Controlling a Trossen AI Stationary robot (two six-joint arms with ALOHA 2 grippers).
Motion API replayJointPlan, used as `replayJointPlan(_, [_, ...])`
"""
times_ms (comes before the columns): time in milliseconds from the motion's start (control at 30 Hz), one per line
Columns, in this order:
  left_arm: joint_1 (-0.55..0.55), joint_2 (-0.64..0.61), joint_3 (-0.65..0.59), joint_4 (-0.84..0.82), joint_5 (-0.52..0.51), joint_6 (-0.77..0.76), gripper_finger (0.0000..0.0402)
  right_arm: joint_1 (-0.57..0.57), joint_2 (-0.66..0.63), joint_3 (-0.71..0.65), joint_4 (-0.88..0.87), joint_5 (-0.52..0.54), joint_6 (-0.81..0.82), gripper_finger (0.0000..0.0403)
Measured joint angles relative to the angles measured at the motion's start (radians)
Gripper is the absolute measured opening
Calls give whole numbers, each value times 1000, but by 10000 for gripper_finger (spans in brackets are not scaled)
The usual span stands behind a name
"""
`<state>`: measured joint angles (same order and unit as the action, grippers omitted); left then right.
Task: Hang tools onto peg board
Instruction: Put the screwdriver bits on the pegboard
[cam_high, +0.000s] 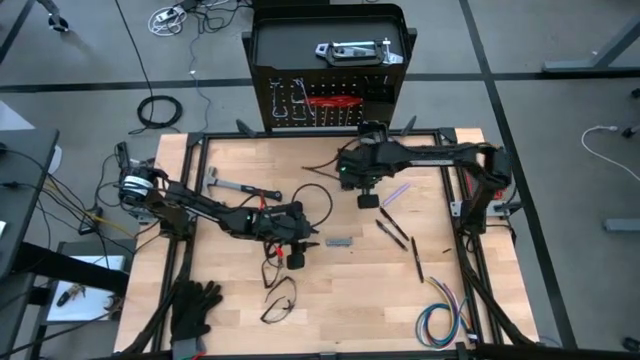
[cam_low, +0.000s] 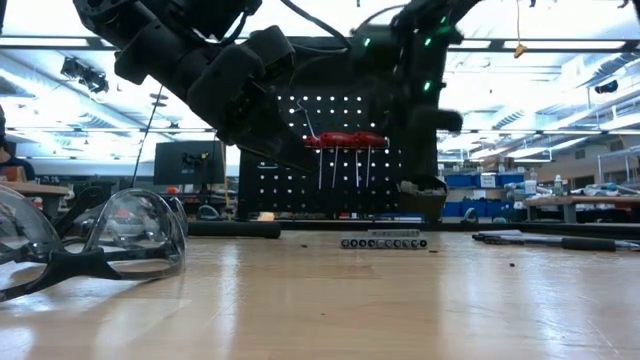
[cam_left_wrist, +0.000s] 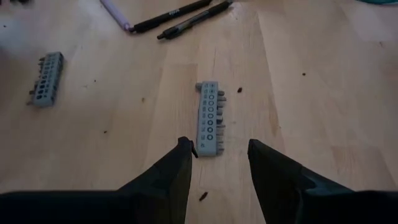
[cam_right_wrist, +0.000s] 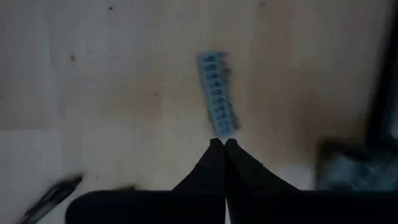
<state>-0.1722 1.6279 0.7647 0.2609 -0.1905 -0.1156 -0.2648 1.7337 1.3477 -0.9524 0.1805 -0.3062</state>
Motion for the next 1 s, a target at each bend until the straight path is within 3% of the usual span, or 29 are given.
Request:
replayJointPlan(133, [0,0,0,-4,0,-5,156,-8,-87,-10,-23,-62,61,13])
replayJointPlan(300, [0,0,0,-5,0,-16,156,1,-153,-11,-53,-161,77,58])
replayJointPlan(500, [0,0,0,-2,0,-17,156,4,-177,-11,-22,-193,203,95])
replayJointPlan(633, [0,0,0,-2,-1,-16,156,4,-169,-11,-17,-197,370,97])
replayJointPlan(833, [0,0,0,6,-3,-15,156,14,-163,-11,-59,-212,451,85])
replayJointPlan(1000, [0,0,0,-2,-3,-16,156,66,-155,-28,-76,-291,478,69])
